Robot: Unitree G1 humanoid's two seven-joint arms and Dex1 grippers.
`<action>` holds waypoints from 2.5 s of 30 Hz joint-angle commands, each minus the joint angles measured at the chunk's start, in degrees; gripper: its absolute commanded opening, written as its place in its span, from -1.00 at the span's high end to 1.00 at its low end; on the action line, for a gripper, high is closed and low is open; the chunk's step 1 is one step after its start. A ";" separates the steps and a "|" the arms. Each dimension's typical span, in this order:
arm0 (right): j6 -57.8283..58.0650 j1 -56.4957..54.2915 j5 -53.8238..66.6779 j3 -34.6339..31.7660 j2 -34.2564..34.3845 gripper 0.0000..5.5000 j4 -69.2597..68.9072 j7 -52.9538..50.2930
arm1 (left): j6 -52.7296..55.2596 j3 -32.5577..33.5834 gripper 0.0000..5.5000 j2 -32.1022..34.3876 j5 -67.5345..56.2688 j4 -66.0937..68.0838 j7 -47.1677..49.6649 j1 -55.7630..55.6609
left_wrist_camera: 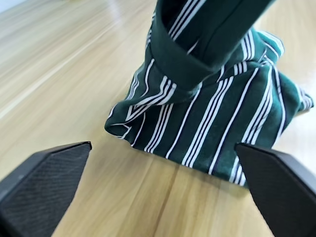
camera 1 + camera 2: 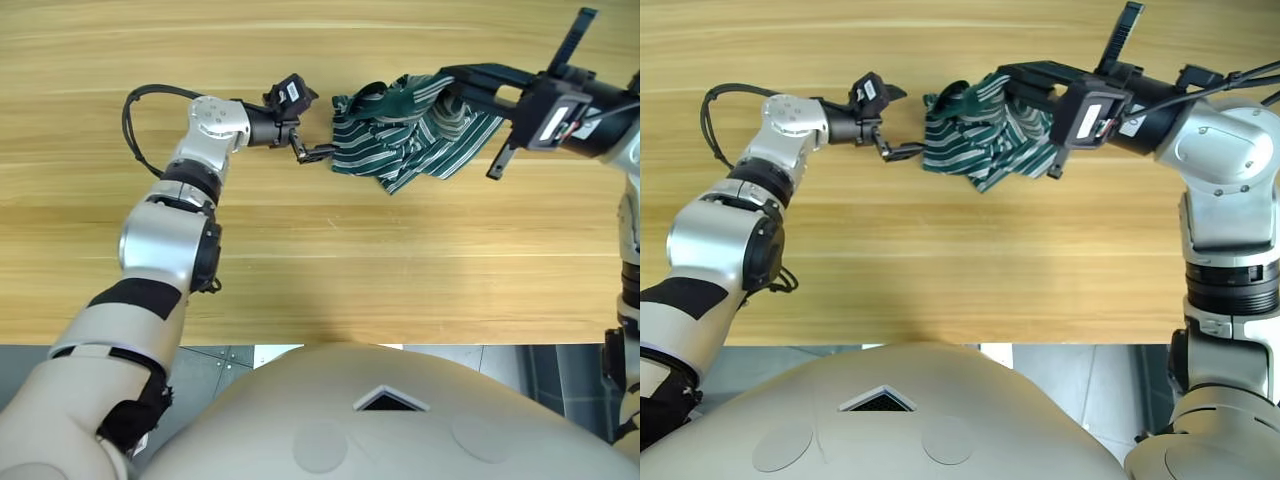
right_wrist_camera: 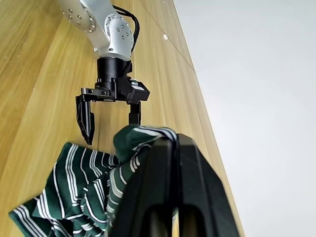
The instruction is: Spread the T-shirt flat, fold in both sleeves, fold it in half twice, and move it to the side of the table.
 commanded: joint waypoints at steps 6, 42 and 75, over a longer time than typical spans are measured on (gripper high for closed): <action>1.48 1.88 3.37 -1.77 -1.38 1.00 -3.20 1.23 | -3.25 0.26 -0.96 -2.37 1.83 -0.19 2.29 1.36; 0.92 4.55 2.91 -1.46 -1.50 1.00 -3.09 1.65 | -11.65 -2.56 0.99 -2.92 9.29 0.57 16.53 1.96; -3.42 5.48 22.44 -20.16 -4.24 1.00 1.05 8.65 | -16.02 14.31 0.99 38.15 -39.40 -72.09 -28.31 25.94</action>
